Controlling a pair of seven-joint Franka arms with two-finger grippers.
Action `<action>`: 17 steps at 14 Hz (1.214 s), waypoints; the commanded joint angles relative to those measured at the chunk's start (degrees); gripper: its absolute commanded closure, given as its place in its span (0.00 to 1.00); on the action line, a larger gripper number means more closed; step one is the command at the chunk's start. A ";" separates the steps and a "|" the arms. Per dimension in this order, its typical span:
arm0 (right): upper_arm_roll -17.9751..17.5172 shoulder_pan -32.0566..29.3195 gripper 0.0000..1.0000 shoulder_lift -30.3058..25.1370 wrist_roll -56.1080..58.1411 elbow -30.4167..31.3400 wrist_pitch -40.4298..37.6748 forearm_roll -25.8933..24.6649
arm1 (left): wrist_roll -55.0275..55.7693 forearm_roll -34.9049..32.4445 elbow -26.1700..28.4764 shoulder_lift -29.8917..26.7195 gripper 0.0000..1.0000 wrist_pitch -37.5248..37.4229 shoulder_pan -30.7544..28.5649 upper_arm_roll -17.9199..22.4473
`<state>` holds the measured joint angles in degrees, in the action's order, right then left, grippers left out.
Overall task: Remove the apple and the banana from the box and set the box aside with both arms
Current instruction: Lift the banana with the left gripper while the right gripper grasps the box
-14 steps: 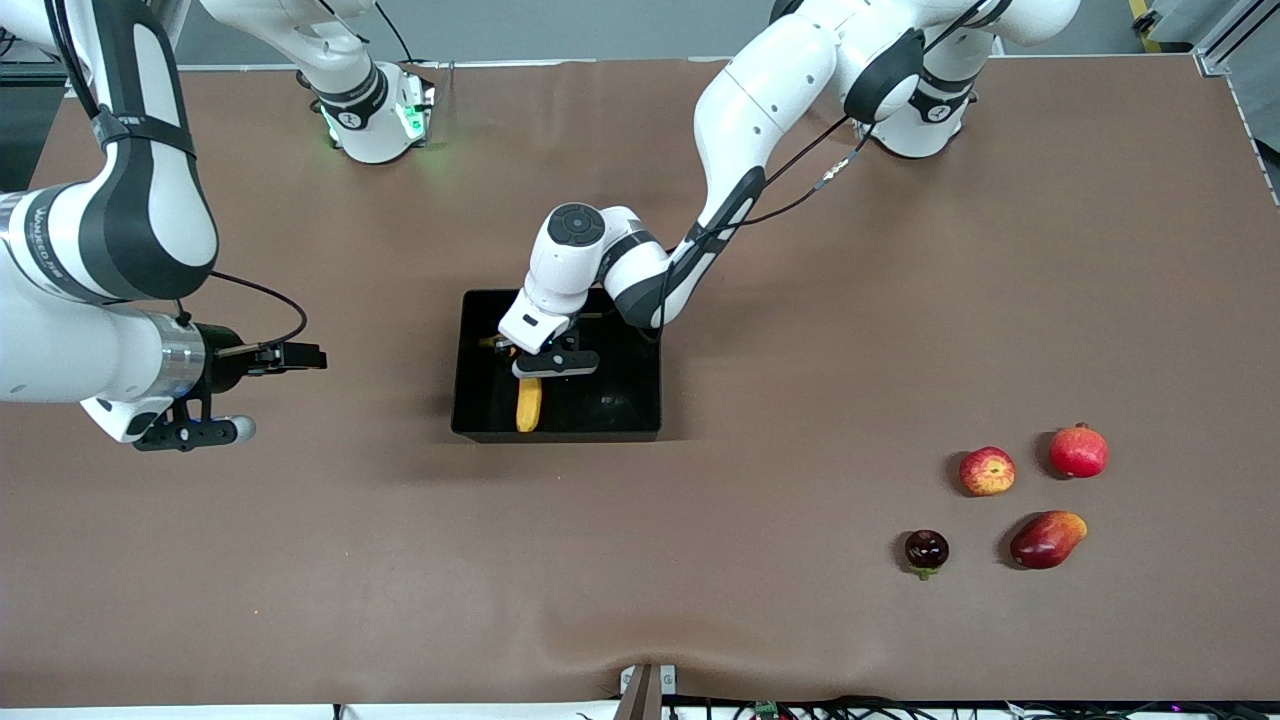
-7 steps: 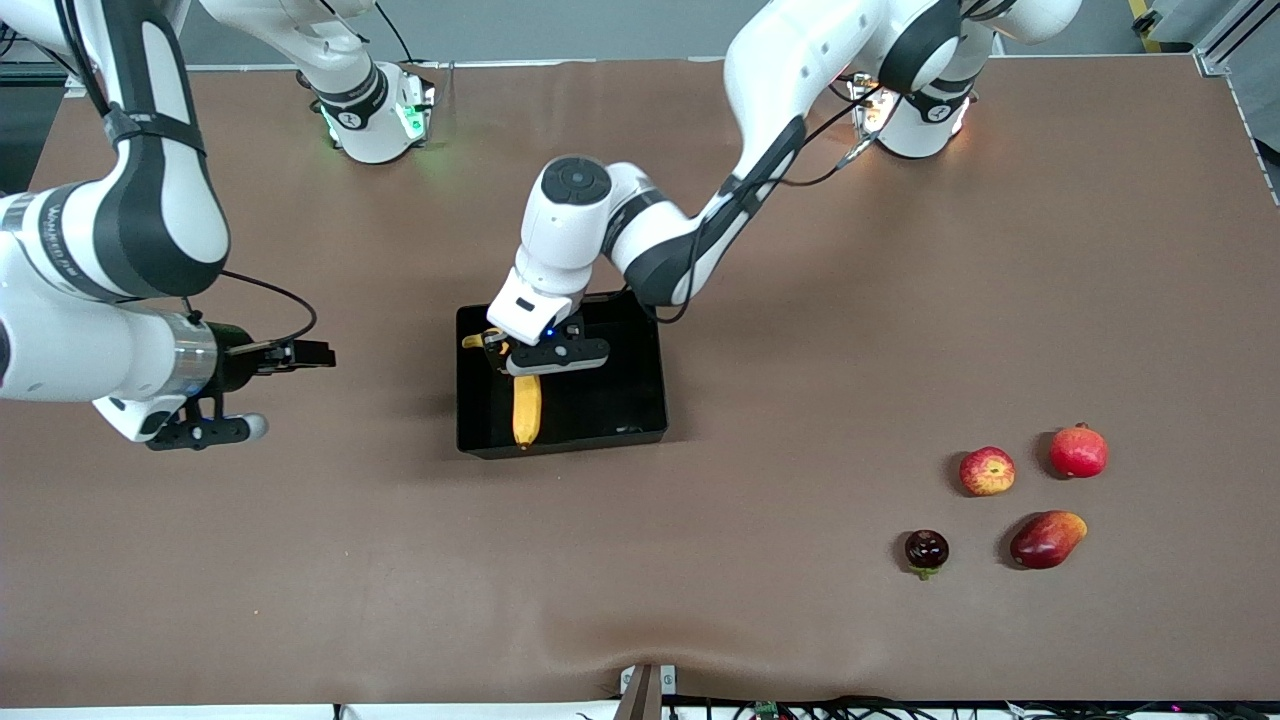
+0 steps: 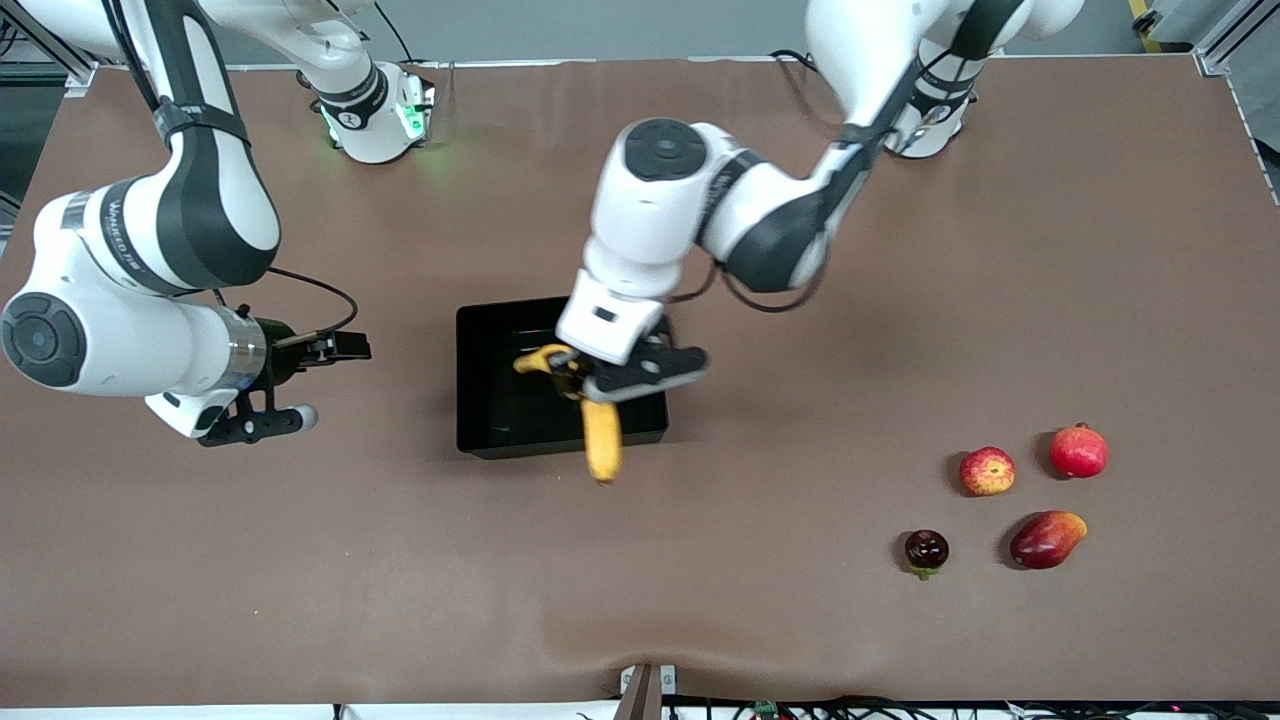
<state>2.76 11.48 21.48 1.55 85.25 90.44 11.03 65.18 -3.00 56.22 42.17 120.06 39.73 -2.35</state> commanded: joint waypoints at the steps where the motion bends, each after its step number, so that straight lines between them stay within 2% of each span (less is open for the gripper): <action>1: 0.05 2.57 0.00 0.66 -0.40 0.53 0.97 0.92 | -6.78 1.60 10.63 -8.04 1.00 -1.76 -6.13 -1.95; 4: 0.05 5.82 0.00 1.80 -0.49 0.53 2.20 1.18 | -16.02 1.60 21.88 -15.60 1.00 -2.03 -15.00 -5.81; 6: 0.05 7.05 0.00 3.38 -0.49 1.23 3.60 2.41 | -19.81 1.68 27.43 -18.95 1.00 -2.20 -20.63 -8.27; 8: 0.05 7.50 0.00 4.79 -0.40 3.16 6.05 2.42 | -22.54 1.68 32.88 -22.12 1.00 -2.81 -24.33 -8.46; 13: 0.05 8.38 0.00 10.41 -0.40 5.10 9.23 2.42 | -21.24 1.77 41.41 -25.82 1.00 -5.02 -32.33 -8.37; 17: 0.05 8.99 0.00 12.88 0.21 5.19 10.19 2.42 | -13.16 1.16 46.26 -26.00 1.00 -4.93 -36.20 -8.19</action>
<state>2.53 19.69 34.07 1.50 90.50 100.29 12.41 48.25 -2.38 98.89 18.63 114.98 5.24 -10.05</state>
